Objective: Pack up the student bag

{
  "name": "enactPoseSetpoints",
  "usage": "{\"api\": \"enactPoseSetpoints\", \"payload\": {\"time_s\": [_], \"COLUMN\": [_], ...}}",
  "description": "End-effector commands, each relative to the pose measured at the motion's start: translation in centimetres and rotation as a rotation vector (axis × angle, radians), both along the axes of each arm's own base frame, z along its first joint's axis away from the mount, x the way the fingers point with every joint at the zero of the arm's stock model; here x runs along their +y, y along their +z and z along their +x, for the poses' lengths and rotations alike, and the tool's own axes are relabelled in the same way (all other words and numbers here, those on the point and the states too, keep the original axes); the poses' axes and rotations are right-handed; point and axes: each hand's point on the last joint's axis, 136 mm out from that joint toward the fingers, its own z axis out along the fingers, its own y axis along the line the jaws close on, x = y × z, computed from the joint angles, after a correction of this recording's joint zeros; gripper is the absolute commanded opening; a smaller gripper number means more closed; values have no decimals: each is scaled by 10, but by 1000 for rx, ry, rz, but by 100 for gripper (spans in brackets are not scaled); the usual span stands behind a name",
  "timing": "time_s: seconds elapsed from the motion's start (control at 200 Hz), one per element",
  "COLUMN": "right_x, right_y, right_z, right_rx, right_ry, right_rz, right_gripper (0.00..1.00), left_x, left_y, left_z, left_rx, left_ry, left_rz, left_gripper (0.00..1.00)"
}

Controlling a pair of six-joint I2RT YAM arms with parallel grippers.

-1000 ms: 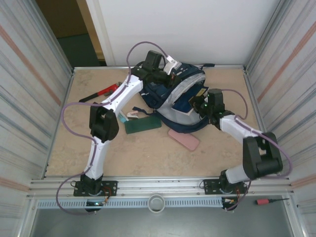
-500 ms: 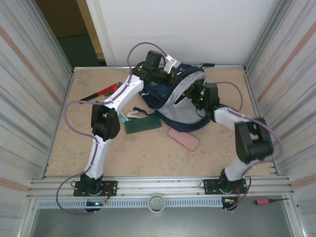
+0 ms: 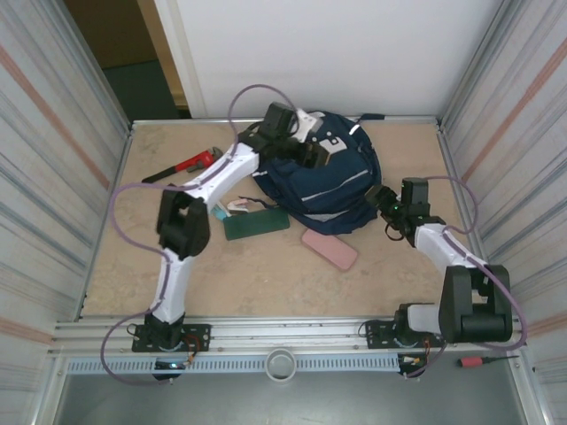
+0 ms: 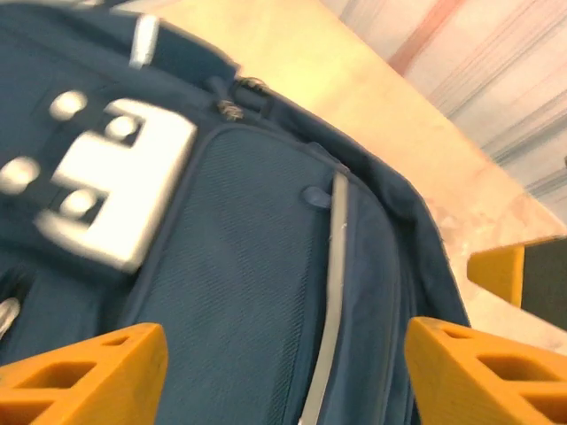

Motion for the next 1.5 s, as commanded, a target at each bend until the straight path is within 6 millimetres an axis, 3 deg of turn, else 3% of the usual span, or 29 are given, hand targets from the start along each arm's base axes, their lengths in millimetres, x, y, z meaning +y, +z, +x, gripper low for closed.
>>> {"api": "enactPoseSetpoints", "payload": {"time_s": [0.0,0.115,0.22,0.316,0.341,0.376,0.521,0.691,0.771,0.852,0.967,1.062,1.152,1.197,1.212,1.257,1.333,1.408,1.493], "right_x": [8,4,0,-7,-8,-9,-13,-9,-3,8,25,32,14,4,0,-9,-12,7,51], "right_y": [-7,-29,-39,-43,-41,-41,-35,-30,-27,-23,-15,-6,10,20,23,33,48,56,56], "right_z": [13,27,47,65,71,77,97,116,128,141,163,181,186,180,177,166,143,117,86], "right_rx": [-4,43,51,57,52,49,50,35,28,14,-6,-11,27,43,45,49,38,24,-3], "right_ry": [38,29,28,28,32,37,59,91,120,159,208,233,193,174,165,141,132,175,266], "right_rz": [-54,-50,-34,-43,-42,-49,-97,-110,-133,-151,-179,-217,-326,-368,-381,-420,-456,-450,-402], "right_gripper": [71,56,45,36,34,32,29,27,26,27,35,43,53,56,58,61,66,68,68], "left_x": [102,166,182,182,180,176,153,150,147,141,129,116,110,110,110,110,110,110,106], "left_y": [9,-39,-73,-99,-98,-116,-136,-158,-161,-163,-163,-147,-124,-120,-106,-94,-80,-71,-64], "left_z": [29,42,52,56,57,57,51,47,49,48,38,29,24,25,25,27,27,26,24], "left_rx": [49,201,288,347,350,390,433,449,446,451,463,471,456,464,446,431,414,403,400], "left_ry": [315,512,554,566,563,555,517,545,544,519,481,455,462,477,480,487,501,513,507], "left_rz": [-115,-144,-70,-34,-43,-41,-28,3,3,1,-33,-103,-183,-206,-226,-252,-281,-306,-324], "left_gripper": [76,76,76,74,74,73,73,66,57,41,23,13,5,0,0,0,0,0,0]}}
